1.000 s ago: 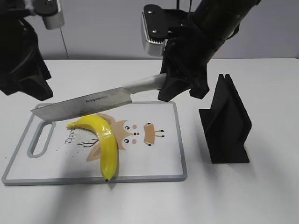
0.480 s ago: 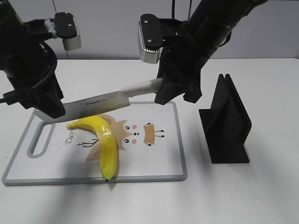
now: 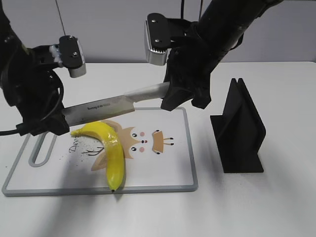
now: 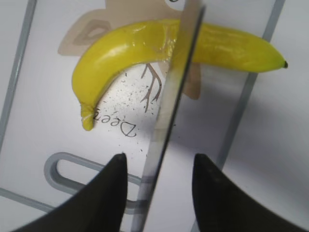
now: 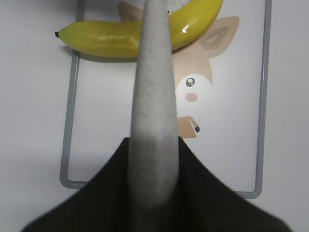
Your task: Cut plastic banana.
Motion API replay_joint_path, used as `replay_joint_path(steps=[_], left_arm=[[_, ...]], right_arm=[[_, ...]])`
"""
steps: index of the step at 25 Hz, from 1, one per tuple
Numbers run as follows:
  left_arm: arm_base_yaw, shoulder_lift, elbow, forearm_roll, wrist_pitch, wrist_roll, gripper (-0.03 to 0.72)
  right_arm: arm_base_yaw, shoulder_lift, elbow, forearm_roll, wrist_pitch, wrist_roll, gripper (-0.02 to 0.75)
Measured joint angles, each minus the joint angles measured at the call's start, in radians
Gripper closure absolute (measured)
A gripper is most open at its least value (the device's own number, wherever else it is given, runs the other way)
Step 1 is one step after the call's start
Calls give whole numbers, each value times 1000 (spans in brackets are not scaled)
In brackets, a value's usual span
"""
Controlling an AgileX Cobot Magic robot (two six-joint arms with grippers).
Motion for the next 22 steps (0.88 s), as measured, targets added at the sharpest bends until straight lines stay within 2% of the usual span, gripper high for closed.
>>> replay_joint_path(steps=[3,6,8,16,22], left_arm=[[0,0,0,-1,-17,0,414],[0,0,0,-3,-18,0,614],[0,0,0,0,-13,13,671],[-1,7,2,-1,-11,29,688],[-2,60,9,-25,-39,30,690]], right_arm=[[0,0,0,1,13,0,542],[0,2,-1,2,16,-1,542],[0,3,-1,2,14,-1,542],[0,27,-2,-14,12,-6,542],[0,84,-2,-78,-13,-5,542]])
